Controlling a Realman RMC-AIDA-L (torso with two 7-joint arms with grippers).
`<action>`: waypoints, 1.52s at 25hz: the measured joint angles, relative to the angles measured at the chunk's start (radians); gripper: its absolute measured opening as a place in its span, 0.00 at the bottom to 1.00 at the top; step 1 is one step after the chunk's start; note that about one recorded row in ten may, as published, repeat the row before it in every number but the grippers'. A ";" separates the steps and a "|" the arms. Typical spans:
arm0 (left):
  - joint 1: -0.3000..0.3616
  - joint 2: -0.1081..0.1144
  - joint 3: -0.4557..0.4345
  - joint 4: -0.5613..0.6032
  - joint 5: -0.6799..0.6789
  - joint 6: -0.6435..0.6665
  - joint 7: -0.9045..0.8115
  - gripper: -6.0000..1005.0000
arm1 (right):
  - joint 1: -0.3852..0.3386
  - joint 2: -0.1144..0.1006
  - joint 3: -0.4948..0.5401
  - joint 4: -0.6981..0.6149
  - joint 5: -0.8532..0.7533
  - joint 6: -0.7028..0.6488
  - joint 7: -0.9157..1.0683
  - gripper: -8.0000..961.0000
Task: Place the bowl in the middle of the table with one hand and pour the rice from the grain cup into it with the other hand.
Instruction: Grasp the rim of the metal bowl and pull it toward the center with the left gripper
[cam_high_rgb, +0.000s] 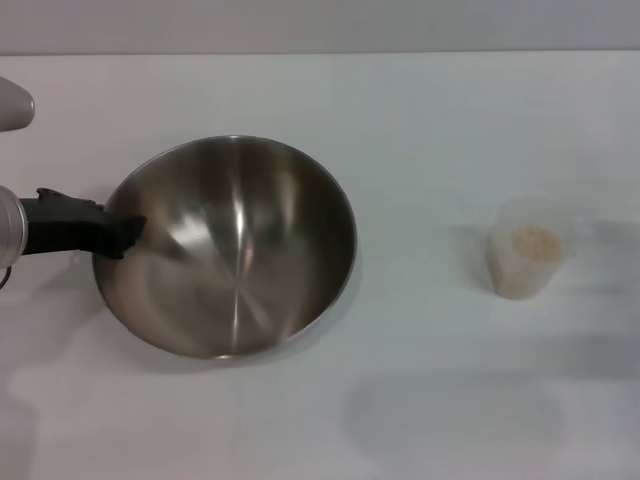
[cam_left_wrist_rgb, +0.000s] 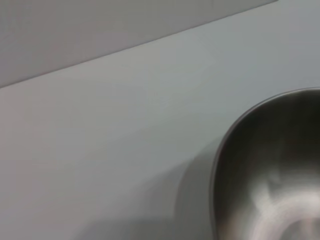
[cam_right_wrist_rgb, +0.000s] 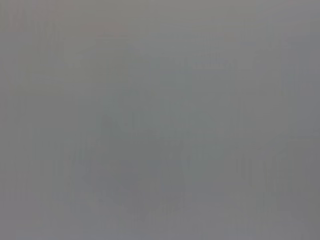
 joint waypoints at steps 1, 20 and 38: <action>0.000 0.000 0.000 -0.001 0.000 0.000 -0.001 0.30 | 0.000 0.000 0.000 0.000 0.000 0.000 0.000 0.87; -0.062 0.002 -0.007 0.006 0.007 -0.084 -0.029 0.06 | -0.002 0.000 0.000 0.000 0.001 0.000 0.000 0.87; -0.285 0.001 -0.114 0.067 0.027 -0.336 -0.058 0.03 | 0.004 0.000 -0.002 0.000 0.001 0.000 0.000 0.87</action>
